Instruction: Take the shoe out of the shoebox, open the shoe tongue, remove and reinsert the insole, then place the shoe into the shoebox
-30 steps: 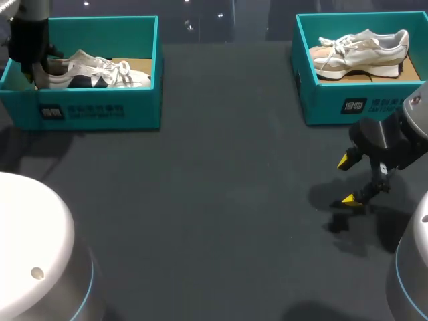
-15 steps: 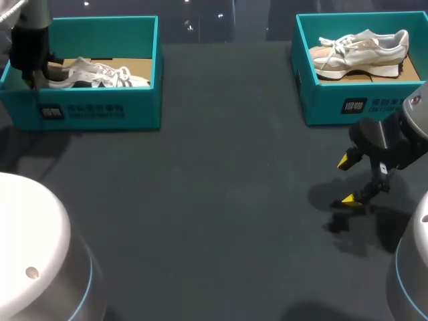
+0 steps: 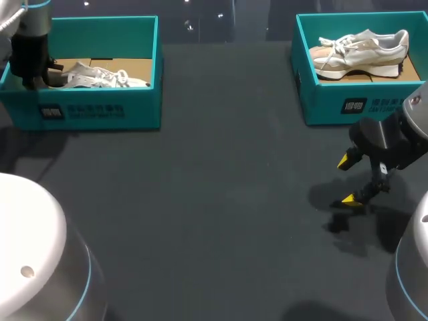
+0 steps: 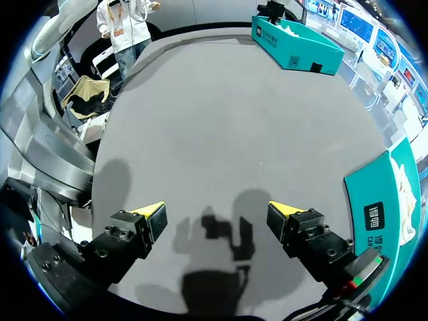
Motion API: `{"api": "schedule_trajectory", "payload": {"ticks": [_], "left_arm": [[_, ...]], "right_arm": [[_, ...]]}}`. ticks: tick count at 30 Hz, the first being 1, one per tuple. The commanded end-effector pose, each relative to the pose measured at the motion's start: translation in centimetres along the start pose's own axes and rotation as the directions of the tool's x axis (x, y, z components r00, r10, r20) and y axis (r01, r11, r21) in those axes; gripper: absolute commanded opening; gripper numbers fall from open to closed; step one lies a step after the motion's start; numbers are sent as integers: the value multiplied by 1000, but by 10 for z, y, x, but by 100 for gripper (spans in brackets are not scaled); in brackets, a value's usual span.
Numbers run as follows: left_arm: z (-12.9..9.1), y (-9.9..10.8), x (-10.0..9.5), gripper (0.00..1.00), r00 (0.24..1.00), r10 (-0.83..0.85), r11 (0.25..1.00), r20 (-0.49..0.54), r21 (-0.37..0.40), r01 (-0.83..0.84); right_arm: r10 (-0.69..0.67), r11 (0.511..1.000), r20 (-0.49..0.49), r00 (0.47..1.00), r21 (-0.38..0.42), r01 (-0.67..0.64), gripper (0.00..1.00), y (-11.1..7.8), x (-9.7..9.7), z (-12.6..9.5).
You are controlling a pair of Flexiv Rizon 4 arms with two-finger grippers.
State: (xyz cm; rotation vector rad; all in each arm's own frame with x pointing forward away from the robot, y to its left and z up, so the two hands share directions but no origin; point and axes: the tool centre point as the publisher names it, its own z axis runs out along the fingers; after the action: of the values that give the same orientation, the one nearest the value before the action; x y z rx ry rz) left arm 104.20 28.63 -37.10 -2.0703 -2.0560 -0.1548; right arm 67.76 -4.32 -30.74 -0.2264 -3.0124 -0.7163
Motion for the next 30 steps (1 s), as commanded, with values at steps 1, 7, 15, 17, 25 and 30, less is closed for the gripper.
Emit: {"api": "schedule_trajectory", "payload": {"ticks": [1, 7, 15, 17, 25, 30], "left_arm": [[4, -1, 0, 0, 1000, 3, 1000, 11, -8, -3], [5, -1, 1, 33, 999, -1, 1000, 34, -15, 2], [-2, -3, 3, 54, 998, -11, 999, 68, -34, 13], [-7, -3, 3, 63, 997, -12, 999, 80, -39, 15], [-30, -4, -2, 84, 993, -24, 997, 116, -76, 33], [-56, -8, -4, 100, 989, -28, 992, 143, -115, 45]], "right_arm": [[1, 1000, 3, 1000, 3, -1, 100, 0, 2, 0], [1, 1000, 3, 1000, 3, -1, 100, 0, 2, 0], [1, 1000, 3, 1000, 3, -1, 100, 0, 2, 0], [1, 1000, 3, 1000, 3, -1, 100, 0, 2, 0], [1, 1000, 3, 1000, 3, -1, 100, 0, 2, 0], [1, 1000, 3, 1000, 3, -1, 100, 0, 2, 0]]}}
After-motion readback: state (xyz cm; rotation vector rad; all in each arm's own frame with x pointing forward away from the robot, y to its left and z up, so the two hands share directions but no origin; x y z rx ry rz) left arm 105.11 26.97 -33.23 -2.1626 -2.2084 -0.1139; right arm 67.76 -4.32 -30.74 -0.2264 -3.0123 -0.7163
